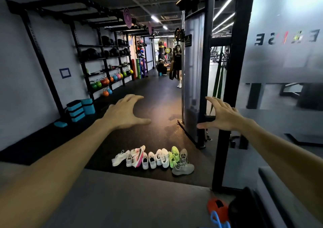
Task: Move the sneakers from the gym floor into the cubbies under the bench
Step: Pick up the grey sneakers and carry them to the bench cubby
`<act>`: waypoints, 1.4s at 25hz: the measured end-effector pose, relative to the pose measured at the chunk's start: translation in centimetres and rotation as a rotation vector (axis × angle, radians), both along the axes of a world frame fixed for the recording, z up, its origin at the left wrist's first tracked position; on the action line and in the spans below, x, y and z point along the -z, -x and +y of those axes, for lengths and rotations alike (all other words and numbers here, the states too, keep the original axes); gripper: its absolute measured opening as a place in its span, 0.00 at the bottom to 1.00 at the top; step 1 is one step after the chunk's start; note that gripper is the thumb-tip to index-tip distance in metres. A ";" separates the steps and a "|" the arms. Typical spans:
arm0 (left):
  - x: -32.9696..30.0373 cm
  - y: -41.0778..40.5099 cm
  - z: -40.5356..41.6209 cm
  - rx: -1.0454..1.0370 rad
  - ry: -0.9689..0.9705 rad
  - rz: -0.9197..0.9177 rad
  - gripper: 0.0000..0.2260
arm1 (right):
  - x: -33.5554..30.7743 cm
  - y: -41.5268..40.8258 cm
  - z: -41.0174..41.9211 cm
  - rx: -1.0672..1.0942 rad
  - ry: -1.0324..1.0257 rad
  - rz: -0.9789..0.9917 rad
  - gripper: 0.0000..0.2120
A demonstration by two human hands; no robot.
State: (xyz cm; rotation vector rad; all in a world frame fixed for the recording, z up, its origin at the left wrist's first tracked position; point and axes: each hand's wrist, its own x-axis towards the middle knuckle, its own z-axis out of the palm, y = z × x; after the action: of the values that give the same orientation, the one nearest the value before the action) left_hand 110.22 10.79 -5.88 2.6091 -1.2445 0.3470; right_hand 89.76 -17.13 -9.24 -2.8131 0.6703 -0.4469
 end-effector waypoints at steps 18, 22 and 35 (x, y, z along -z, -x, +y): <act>1.5 -39.5 -24.9 0.223 0.011 0.070 0.44 | 1.6 -32.2 -20.3 0.266 -0.002 0.067 0.59; 2.6 -44.9 -30.7 0.291 0.008 0.081 0.44 | 3.0 -36.3 -23.9 0.323 -0.037 0.106 0.59; 5.5 -60.0 -55.3 0.409 -0.046 0.100 0.45 | 5.7 -49.3 -45.3 0.470 -0.089 0.084 0.58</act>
State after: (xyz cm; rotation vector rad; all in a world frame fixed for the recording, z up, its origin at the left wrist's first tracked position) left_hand 170.21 -44.46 -11.40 2.2941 -1.7156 0.1109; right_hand 139.02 -62.39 -14.98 -2.5879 1.3432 -0.3628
